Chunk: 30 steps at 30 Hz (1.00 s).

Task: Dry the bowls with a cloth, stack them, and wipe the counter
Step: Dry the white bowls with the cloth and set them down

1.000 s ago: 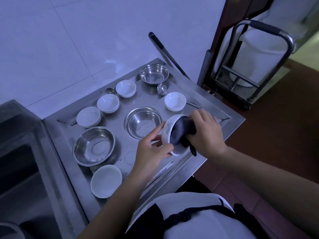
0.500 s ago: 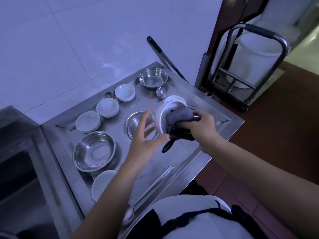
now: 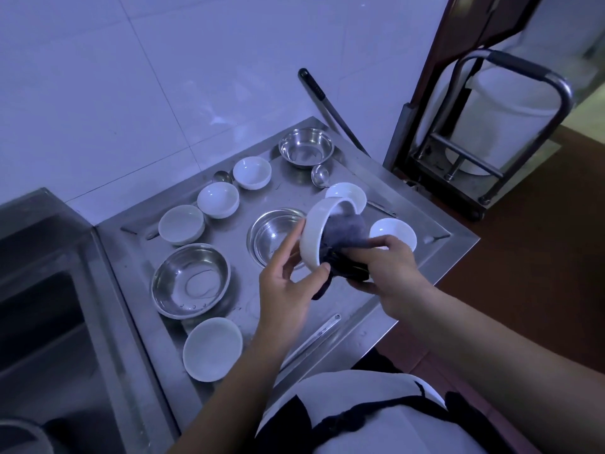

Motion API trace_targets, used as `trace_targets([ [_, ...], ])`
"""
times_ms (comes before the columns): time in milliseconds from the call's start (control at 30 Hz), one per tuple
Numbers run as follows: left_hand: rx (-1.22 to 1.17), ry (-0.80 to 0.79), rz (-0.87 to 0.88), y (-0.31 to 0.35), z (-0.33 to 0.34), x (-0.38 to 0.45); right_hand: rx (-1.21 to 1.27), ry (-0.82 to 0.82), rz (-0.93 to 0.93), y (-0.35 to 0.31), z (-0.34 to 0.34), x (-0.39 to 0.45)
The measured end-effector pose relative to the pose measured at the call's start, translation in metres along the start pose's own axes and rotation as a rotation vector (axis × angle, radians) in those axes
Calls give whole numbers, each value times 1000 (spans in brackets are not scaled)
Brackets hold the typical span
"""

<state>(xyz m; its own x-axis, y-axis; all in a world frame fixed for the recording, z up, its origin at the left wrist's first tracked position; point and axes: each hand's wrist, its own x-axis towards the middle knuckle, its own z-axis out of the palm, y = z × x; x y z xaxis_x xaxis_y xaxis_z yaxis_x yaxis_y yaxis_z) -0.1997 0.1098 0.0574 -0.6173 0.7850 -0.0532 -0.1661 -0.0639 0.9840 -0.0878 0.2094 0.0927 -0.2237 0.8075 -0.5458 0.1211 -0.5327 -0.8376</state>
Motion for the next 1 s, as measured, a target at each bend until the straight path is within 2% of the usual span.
trace_targets([
  [67, -20, -1, -39, 0, 2, -2, -286, 114, -275, -3, -3, 6],
  [133, -38, 1, -124, 3, 5, -6, -622, 125, -637, -7, -10, 14],
  [200, -19, -26, -204, 9, 4, -5, -915, 40, -1034, -13, -16, 20],
  [300, 0, -188, -271, 22, -9, 7, -1189, -144, -1544, -31, -18, 25],
  [400, -3, -373, -320, 36, -24, 20, -1260, -217, -1803, -47, -19, 26],
  [500, 22, -419, -303, 43, -27, 24, -1265, -195, -1869, -51, -20, 25],
  [567, 53, -360, -238, 44, -23, 21, -1205, -116, -1759, -46, -18, 24],
  [600, 59, -319, -203, 44, -21, 19, -1121, -58, -1643, -41, -16, 23],
  [733, 111, -201, -50, 38, -13, 11, -700, 180, -856, -19, -7, 13],
  [800, 206, -184, 53, 34, -12, 11, -501, 125, -513, -8, 0, 7],
  [867, 284, -204, 119, 33, -14, 14, -233, 33, -288, -3, 6, 1],
  [933, 272, -241, 95, 30, -18, 17, -52, -44, -71, -6, 7, -3],
  [1000, 174, -264, 20, 27, -21, 18, 1, -155, 95, -13, 3, -8],
])
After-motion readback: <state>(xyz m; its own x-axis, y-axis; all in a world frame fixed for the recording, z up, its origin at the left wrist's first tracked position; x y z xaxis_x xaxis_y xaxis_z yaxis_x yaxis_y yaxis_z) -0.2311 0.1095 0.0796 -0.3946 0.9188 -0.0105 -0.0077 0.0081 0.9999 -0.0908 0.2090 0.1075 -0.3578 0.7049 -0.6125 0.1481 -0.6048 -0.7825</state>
